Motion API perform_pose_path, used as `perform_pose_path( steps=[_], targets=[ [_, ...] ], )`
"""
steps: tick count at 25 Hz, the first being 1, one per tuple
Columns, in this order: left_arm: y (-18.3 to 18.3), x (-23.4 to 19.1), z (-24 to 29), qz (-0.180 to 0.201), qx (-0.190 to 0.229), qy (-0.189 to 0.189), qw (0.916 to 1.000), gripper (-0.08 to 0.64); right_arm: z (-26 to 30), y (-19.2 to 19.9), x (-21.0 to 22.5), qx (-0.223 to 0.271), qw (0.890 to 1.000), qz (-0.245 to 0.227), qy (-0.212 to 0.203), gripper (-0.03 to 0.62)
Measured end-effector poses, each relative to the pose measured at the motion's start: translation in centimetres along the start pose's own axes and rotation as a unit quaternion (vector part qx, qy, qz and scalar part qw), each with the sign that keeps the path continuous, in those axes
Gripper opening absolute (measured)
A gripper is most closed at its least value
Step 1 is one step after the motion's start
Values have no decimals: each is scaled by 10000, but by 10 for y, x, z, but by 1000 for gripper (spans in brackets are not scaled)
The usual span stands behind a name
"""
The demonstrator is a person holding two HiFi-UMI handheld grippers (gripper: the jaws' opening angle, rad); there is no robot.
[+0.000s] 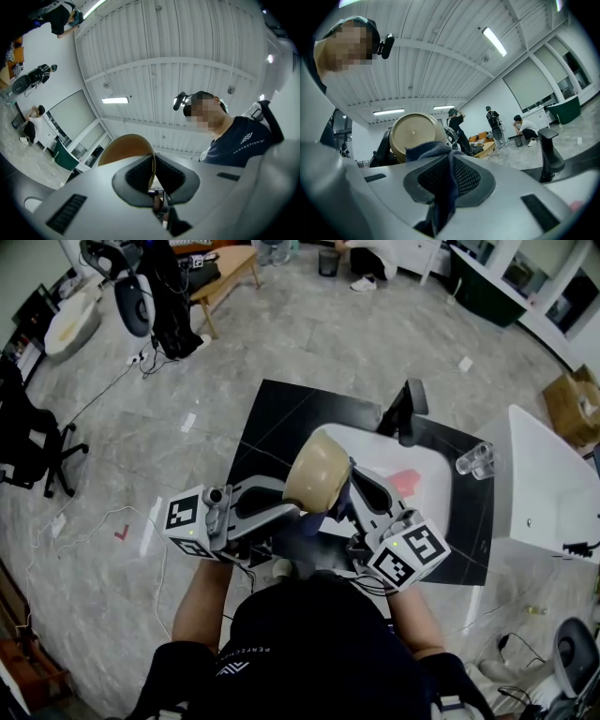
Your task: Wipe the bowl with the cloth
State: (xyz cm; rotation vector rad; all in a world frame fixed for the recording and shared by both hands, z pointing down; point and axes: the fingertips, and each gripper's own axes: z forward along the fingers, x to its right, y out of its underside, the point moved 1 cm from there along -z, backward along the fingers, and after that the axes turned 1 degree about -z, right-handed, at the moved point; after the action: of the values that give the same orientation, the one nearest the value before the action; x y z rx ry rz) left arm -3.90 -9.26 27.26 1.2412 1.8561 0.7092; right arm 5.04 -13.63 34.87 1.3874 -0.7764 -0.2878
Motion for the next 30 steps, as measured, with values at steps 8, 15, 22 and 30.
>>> perform_pose_path(
  steps=[8, 15, 22, 30],
  targets=[
    [-1, -16, 13, 310, 18, -516, 9982, 20, 3, 9, -7, -84, 9999, 8, -65, 57],
    [-1, -26, 17, 546, 73, -974, 9937, 20, 3, 9, -12, -56, 9999, 35, -94, 57],
    [-4, -51, 3, 556, 344, -1737, 9826, 20, 3, 8, -24, -47, 9996, 0, -293, 57],
    [6, -66, -3, 831, 39, -2476, 9653, 20, 6, 3, -40, -44, 9986, -67, -521, 57]
  ],
)
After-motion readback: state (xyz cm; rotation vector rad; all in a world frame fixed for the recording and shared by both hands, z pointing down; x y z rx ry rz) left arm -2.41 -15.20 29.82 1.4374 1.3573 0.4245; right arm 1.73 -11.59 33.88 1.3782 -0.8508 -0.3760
